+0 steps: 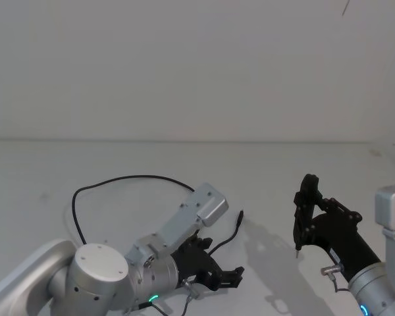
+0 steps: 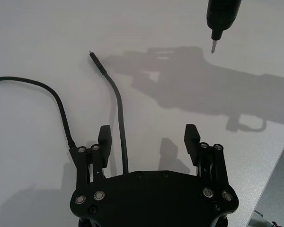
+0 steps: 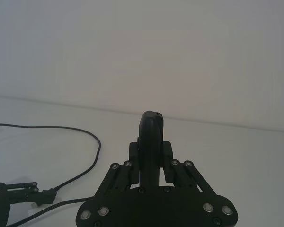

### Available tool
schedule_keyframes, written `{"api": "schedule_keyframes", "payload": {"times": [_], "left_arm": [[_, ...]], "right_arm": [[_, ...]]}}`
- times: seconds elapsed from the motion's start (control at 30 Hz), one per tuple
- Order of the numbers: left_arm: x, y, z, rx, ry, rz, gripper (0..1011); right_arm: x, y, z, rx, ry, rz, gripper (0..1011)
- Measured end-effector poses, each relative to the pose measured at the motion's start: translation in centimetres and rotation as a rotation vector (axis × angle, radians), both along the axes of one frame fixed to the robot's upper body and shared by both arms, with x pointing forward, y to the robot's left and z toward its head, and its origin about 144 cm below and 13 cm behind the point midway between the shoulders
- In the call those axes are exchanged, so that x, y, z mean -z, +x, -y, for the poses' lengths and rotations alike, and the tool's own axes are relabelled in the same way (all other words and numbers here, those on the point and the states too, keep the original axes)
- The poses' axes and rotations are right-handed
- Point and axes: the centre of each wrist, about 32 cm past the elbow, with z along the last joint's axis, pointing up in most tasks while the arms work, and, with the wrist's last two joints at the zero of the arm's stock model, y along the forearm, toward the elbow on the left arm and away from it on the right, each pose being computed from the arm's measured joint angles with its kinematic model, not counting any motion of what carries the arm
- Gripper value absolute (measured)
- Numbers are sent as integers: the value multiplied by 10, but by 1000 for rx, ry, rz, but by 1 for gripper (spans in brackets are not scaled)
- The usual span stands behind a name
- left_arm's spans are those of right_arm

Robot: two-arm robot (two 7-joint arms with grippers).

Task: Pick up the data cable with the one hand.

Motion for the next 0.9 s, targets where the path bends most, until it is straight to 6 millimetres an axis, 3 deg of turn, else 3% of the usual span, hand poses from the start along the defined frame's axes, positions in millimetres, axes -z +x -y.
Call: {"api": "schedule_keyframes", "payload": {"times": [0.23,0.37,0.43,0.5,0.9], "left_arm": [[3,0,3,-7,2,-1,789],[6,1,4,-12,2,0,639],[7,2,5,-13,2,0,628],[8,2,6,-15,2,2,515],[11,3,10,-20,2,8,156]], "right_arm": [[0,0,0,0,0,0,279],[0,0,0,0,0,0,279],[0,0,0,0,0,0,279],[0,0,0,0,0,0,279],[0,0,0,0,0,0,279]]}}
